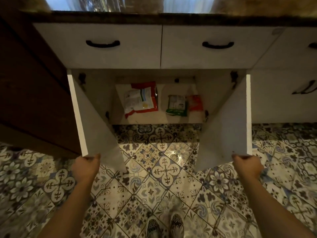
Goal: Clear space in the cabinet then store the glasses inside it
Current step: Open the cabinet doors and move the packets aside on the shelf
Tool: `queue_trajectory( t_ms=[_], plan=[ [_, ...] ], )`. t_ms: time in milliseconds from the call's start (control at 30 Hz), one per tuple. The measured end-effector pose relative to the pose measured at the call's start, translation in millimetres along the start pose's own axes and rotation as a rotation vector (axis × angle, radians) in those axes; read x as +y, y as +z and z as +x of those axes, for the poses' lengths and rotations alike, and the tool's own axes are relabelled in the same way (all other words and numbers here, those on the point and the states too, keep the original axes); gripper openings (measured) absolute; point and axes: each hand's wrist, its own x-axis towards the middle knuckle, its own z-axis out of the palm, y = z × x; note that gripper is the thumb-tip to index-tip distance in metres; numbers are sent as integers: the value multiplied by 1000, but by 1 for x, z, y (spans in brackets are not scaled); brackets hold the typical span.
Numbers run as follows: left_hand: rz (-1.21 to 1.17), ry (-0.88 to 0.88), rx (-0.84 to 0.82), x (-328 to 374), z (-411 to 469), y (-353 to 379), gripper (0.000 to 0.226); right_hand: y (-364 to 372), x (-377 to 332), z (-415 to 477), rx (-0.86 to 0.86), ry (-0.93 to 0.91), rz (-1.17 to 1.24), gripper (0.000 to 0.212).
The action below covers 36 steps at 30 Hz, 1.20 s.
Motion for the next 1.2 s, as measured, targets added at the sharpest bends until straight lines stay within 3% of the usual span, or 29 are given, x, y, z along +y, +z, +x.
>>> queue_trajectory(
  t_ms=[267,533,733,833,1033,1100,1200],
  plan=[
    [-35,11,43,1,0,14,33,-36,32,35,18,-28,-5,40],
    [-16,-22,43,-6,-8,26,38,-34,41,38,13,7,82,35],
    [-12,-43,-111,15,-53,59,48,-17,27,21,-27,182,290,59],
    [12,44,-167,39,-81,85,50,-7,11,18,-14,301,406,74],
    [-16,258,-300,96,-101,119,45,11,-13,28,-107,547,492,75],
    [-7,335,-304,110,-102,125,45,17,-19,29,-159,525,449,65],
    [9,416,-303,127,-96,131,49,30,-35,24,-206,338,375,47]
  ],
)
